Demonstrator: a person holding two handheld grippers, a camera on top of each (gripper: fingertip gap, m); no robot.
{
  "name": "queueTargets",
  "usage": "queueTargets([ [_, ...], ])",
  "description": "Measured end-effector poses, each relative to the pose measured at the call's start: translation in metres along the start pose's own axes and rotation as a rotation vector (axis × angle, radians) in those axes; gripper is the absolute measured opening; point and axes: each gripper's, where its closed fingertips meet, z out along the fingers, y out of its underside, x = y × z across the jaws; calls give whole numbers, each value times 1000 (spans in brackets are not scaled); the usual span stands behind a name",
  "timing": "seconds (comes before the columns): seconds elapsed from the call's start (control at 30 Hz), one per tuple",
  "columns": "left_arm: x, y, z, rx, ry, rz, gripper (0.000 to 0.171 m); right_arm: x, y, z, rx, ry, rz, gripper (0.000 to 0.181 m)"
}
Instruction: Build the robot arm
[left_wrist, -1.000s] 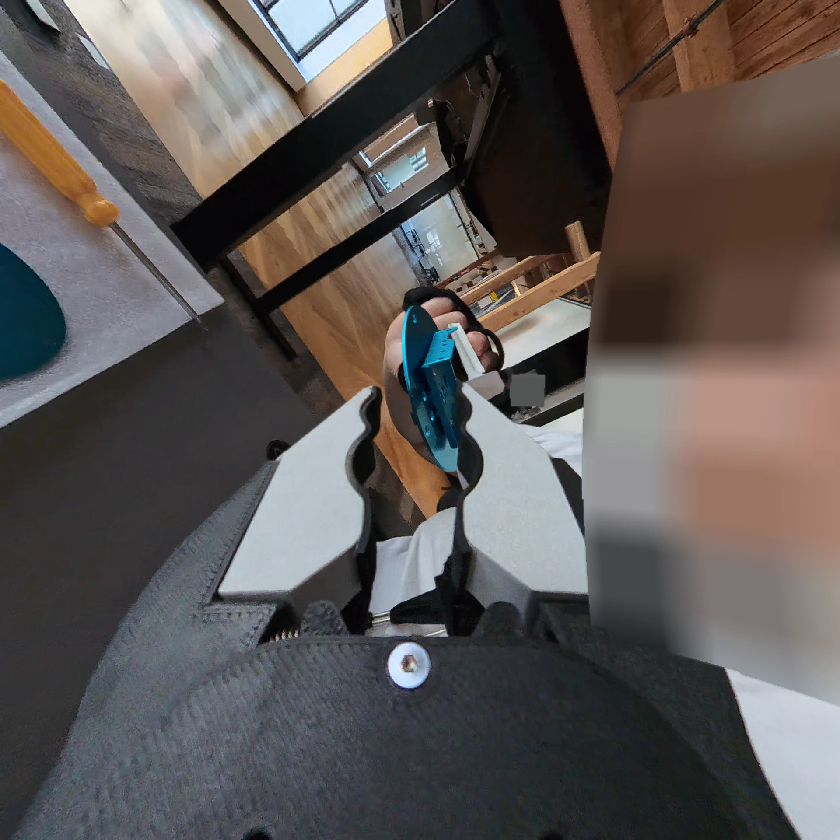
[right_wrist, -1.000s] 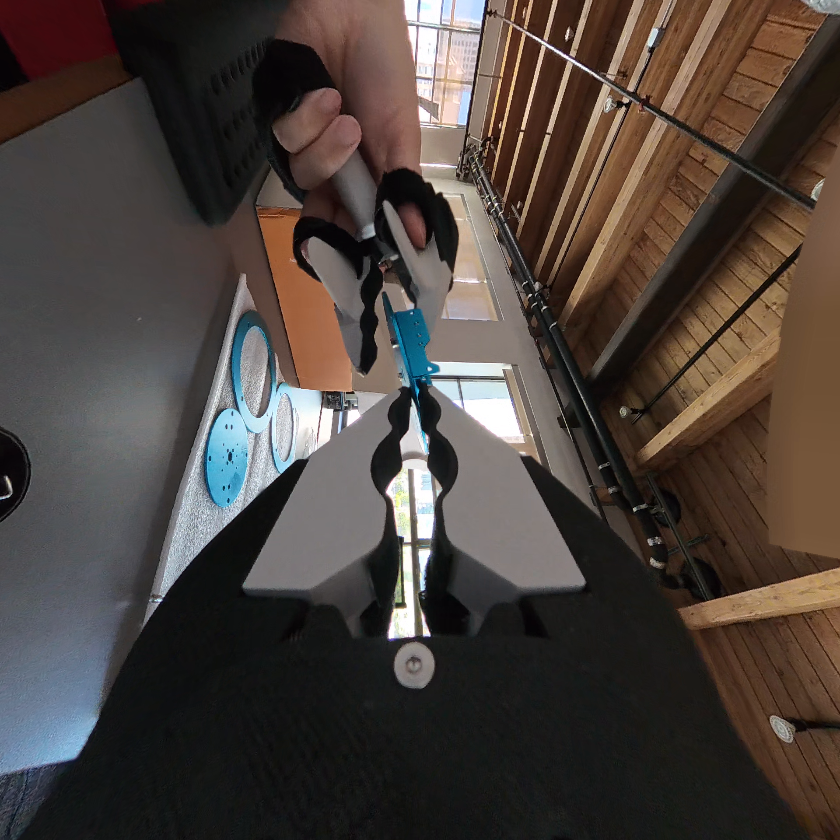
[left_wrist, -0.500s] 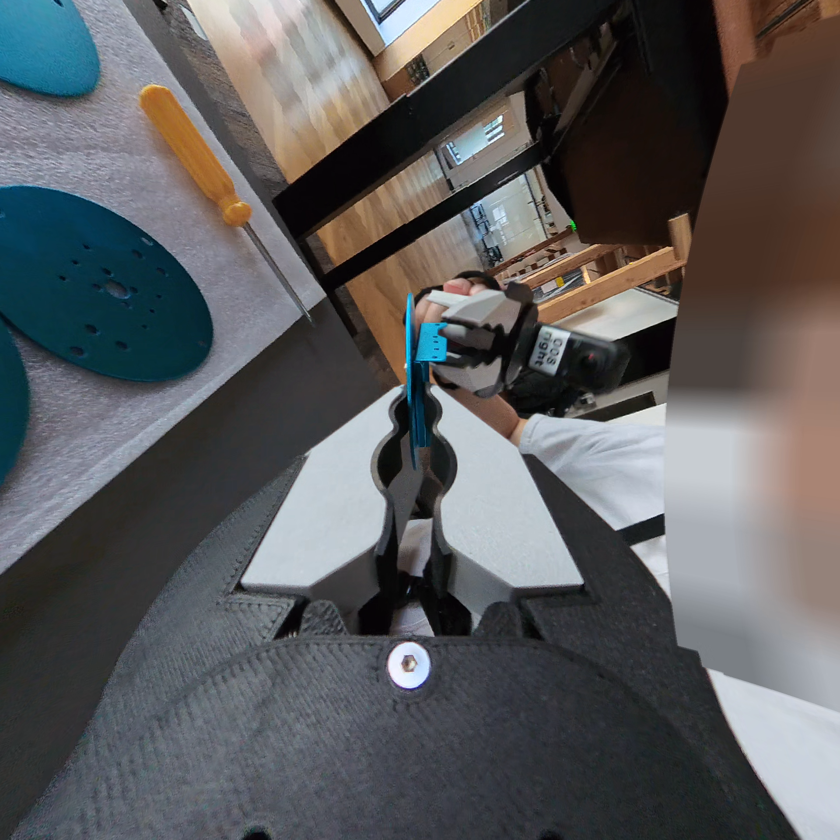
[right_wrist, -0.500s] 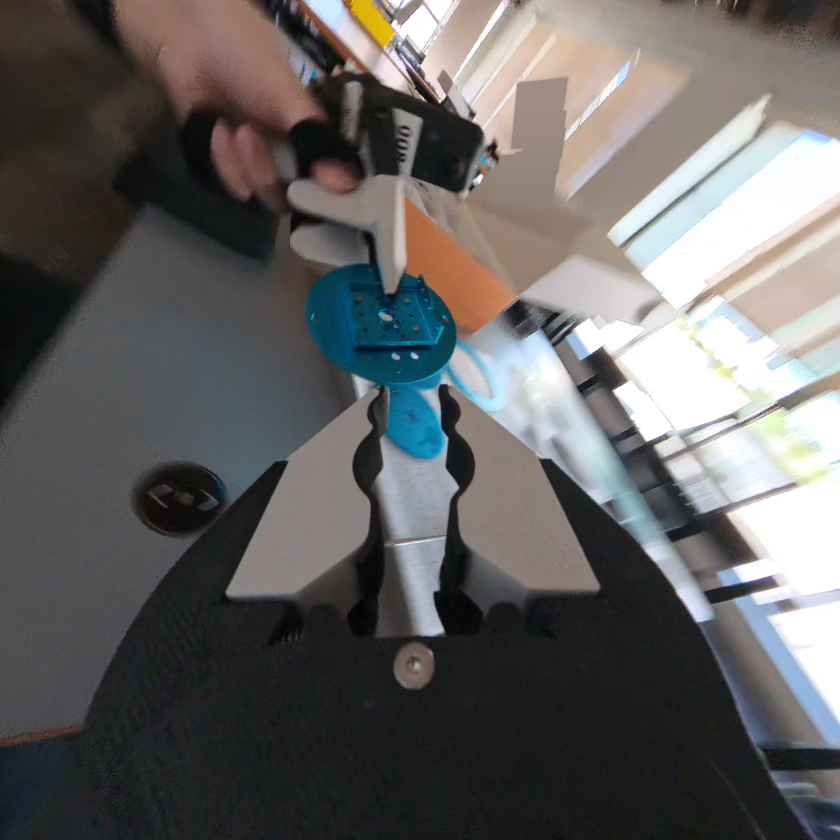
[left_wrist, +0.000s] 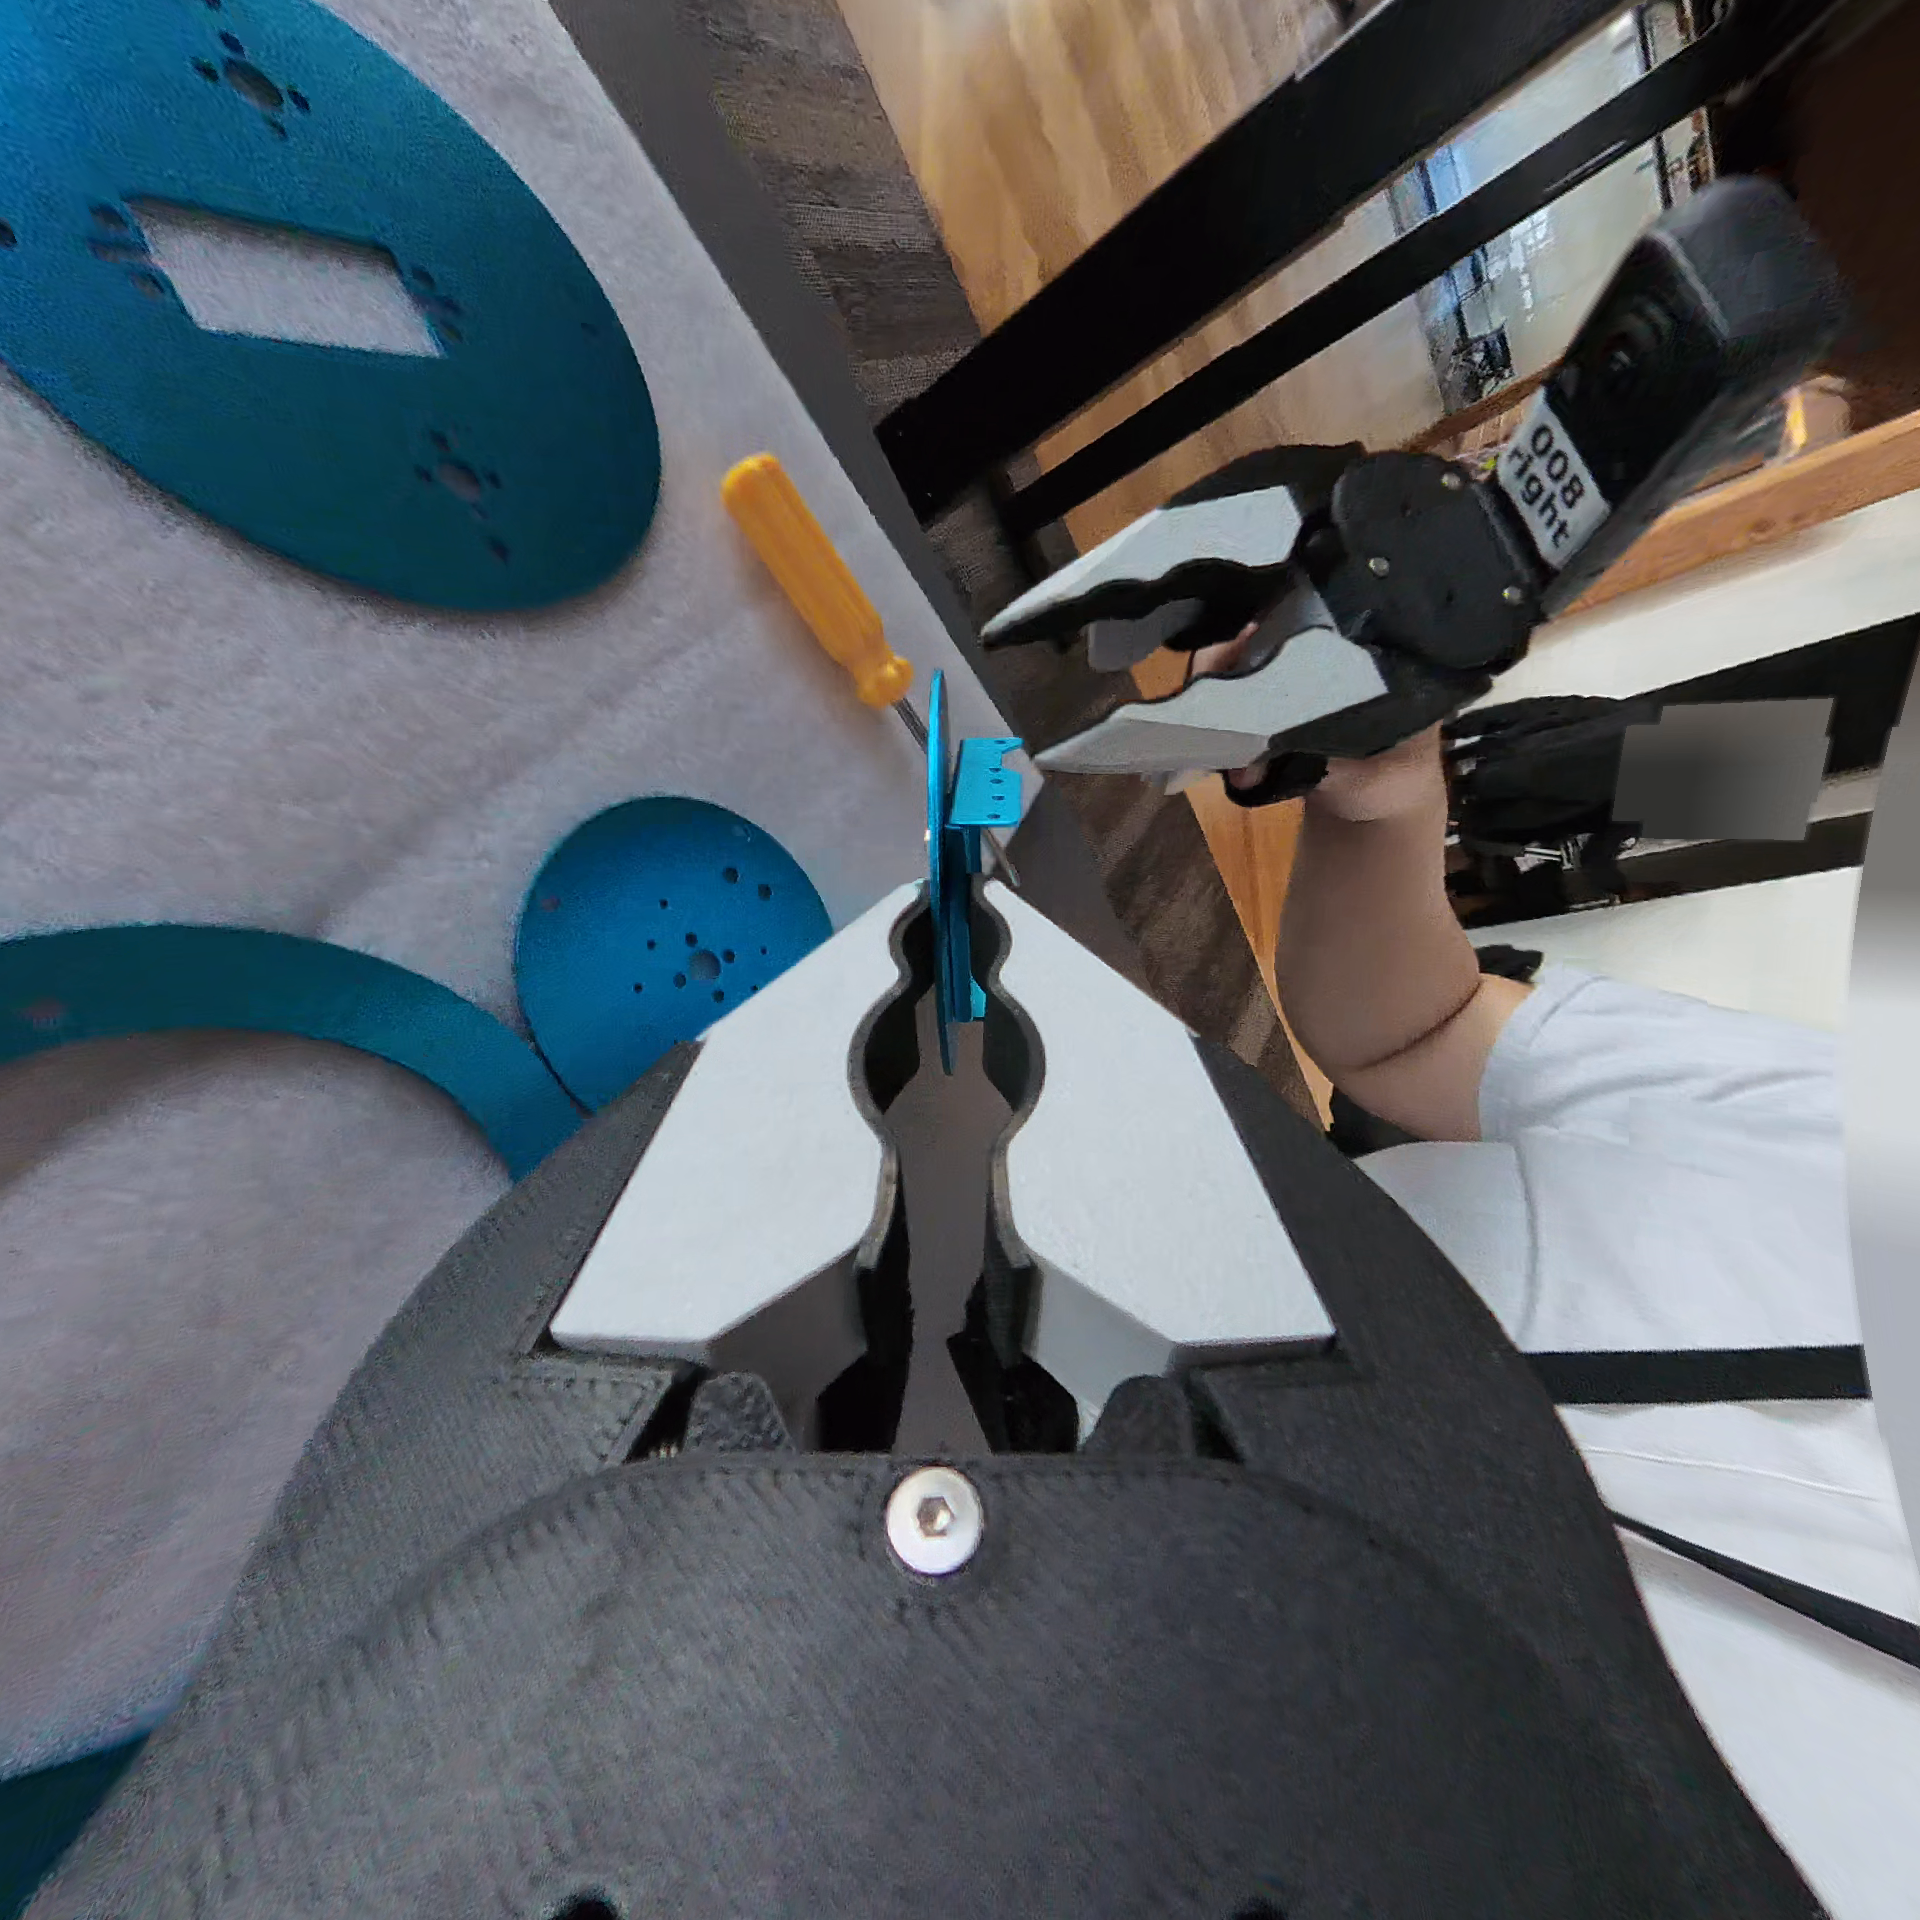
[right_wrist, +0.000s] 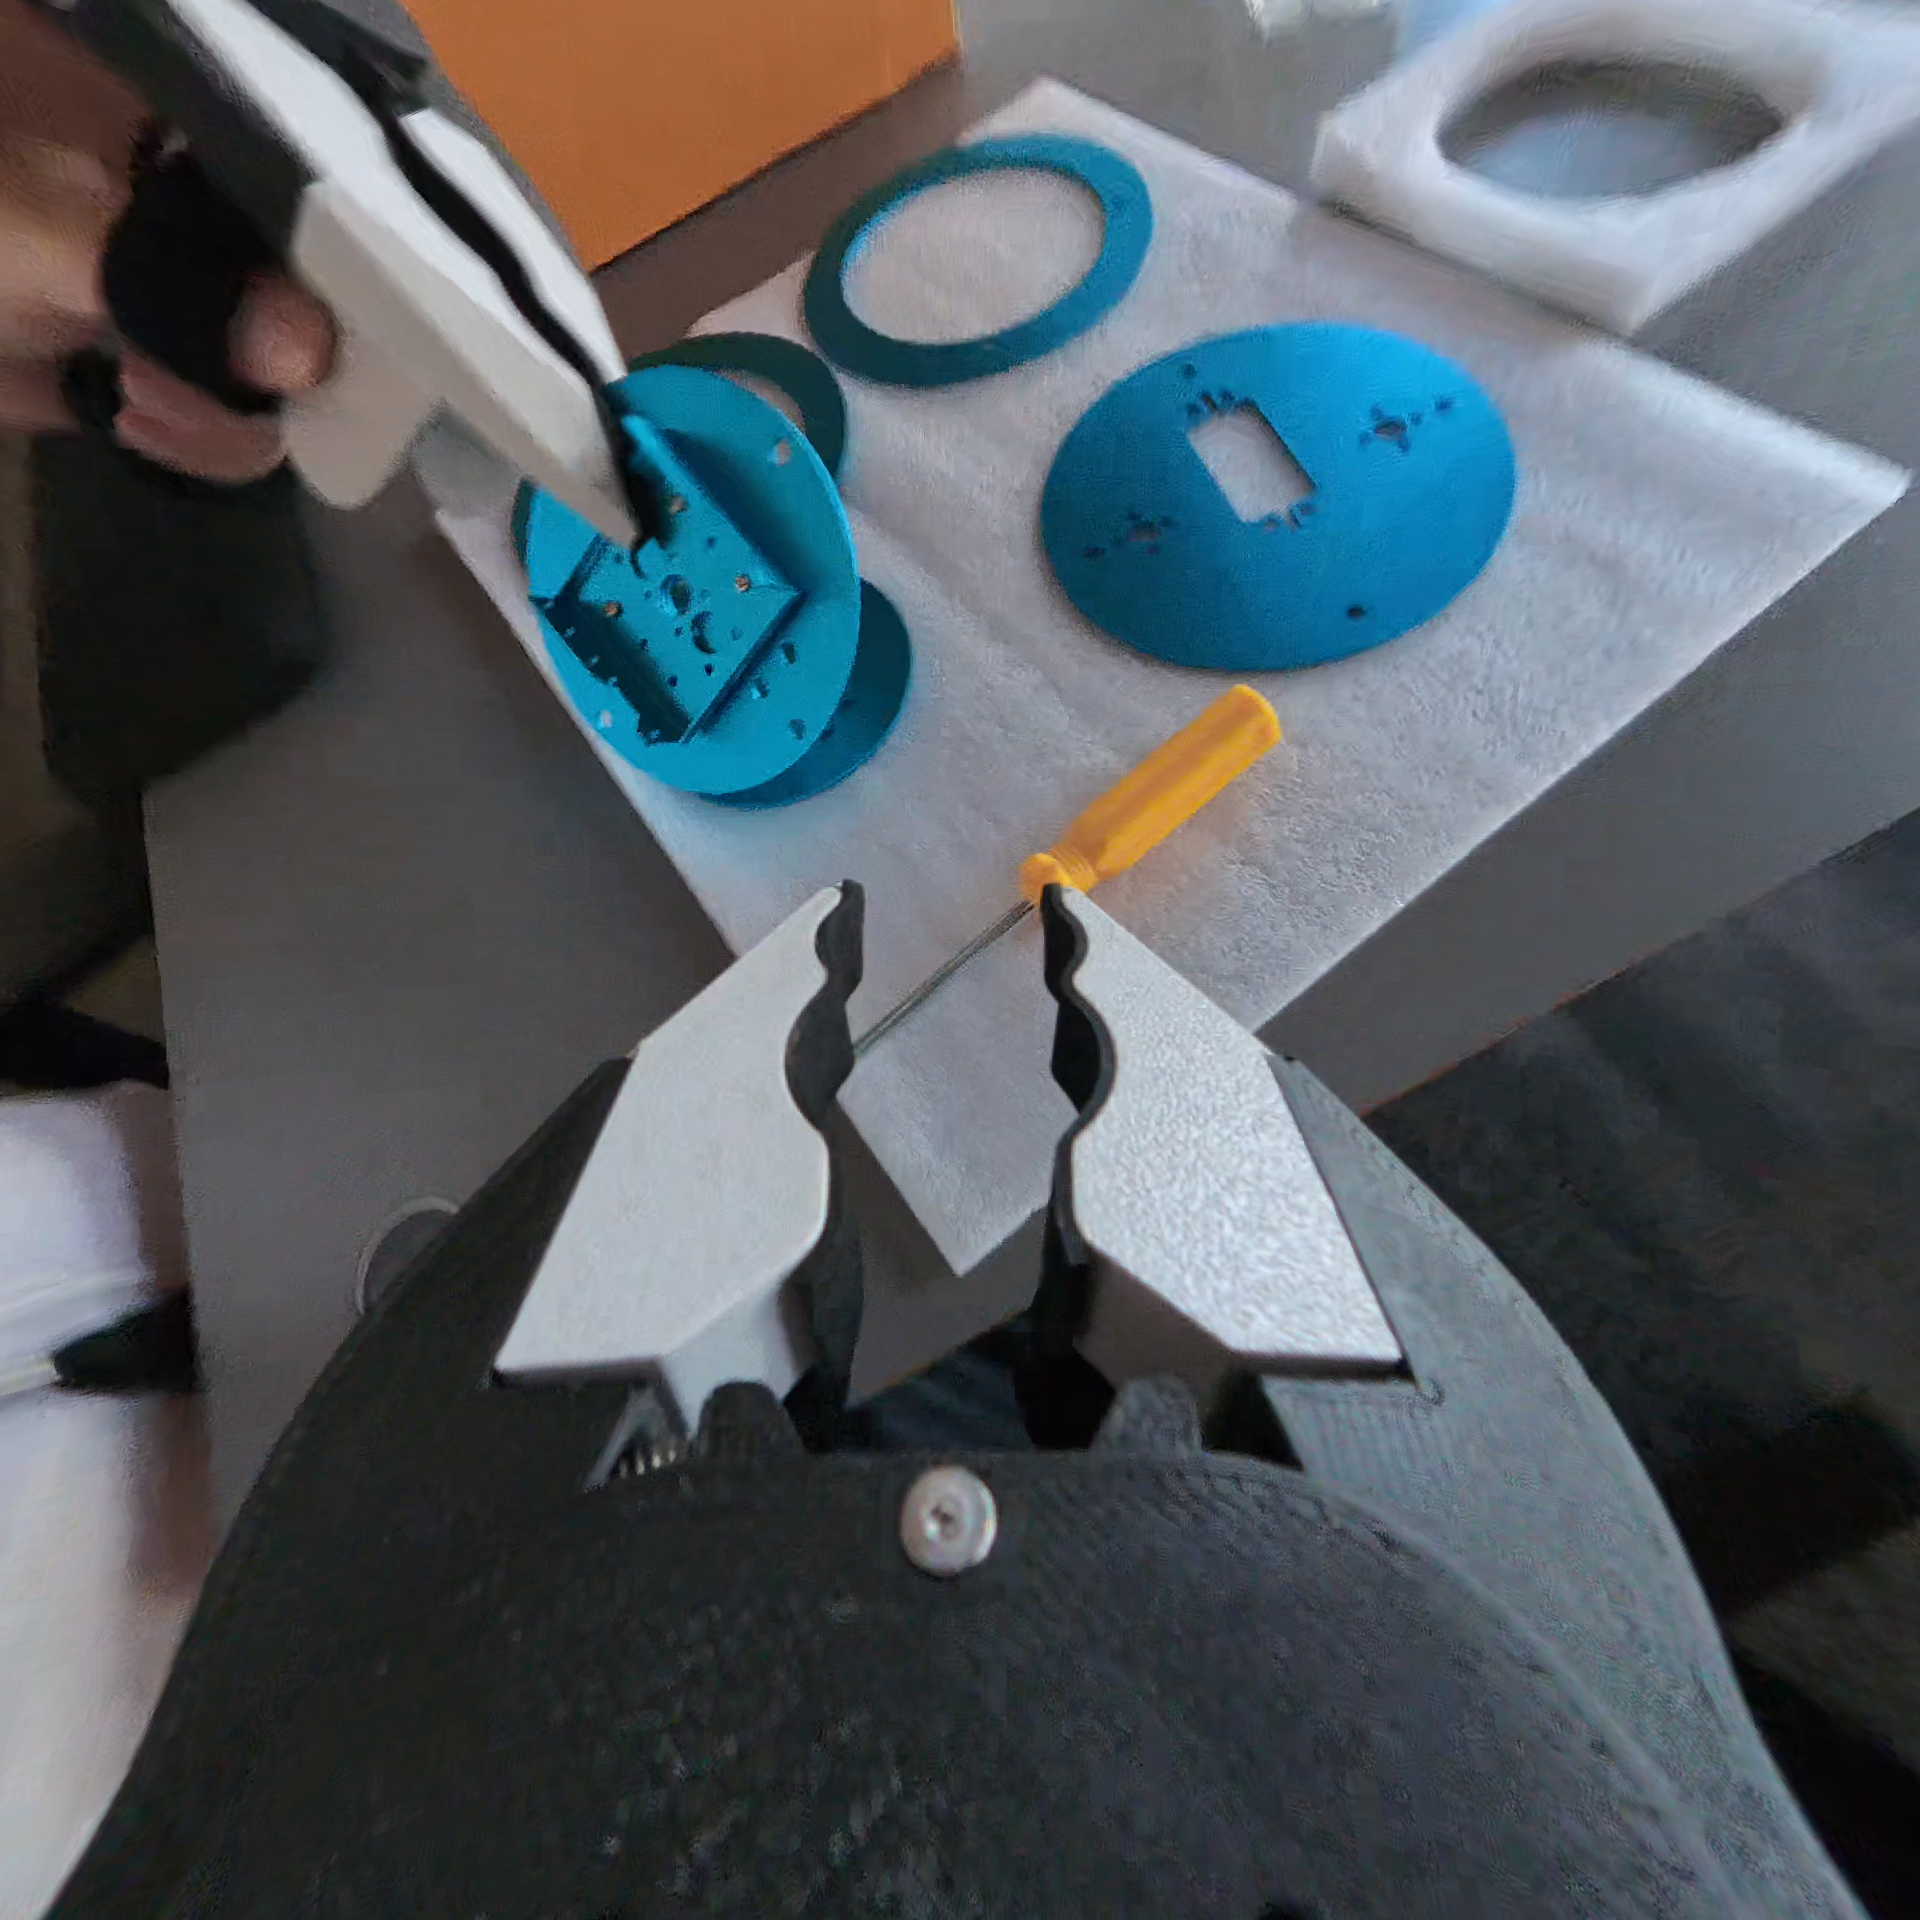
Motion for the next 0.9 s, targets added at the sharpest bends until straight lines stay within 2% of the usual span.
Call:
queueTargets([
  [0.2,-9,-11,18,-78,-17,-30,4,45,-21,26,-161,183,202,36],
  [0.3,-12,-11,20,-86,-14,-52,3,56,1,40,-378,236,227,45],
  [0.4,-14,-10,21,-100,7,-90,4,63,3,44,-459,294,163,28],
  [0.5,-16,-14,25,-119,4,-105,4,63,2,45,-489,281,164,23],
  [0.57,-16,-15,29,-153,7,-119,4,58,-1,39,-464,234,204,21],
  [0.67,-12,-22,41,-180,68,-191,3,60,-20,13,-297,199,283,19],
  [0.77,-11,-27,57,-206,114,-255,3,56,-35,-14,-134,100,363,18],
  [0.9,-24,-24,72,-236,72,-276,3,59,-44,-29,24,6,432,17],
])
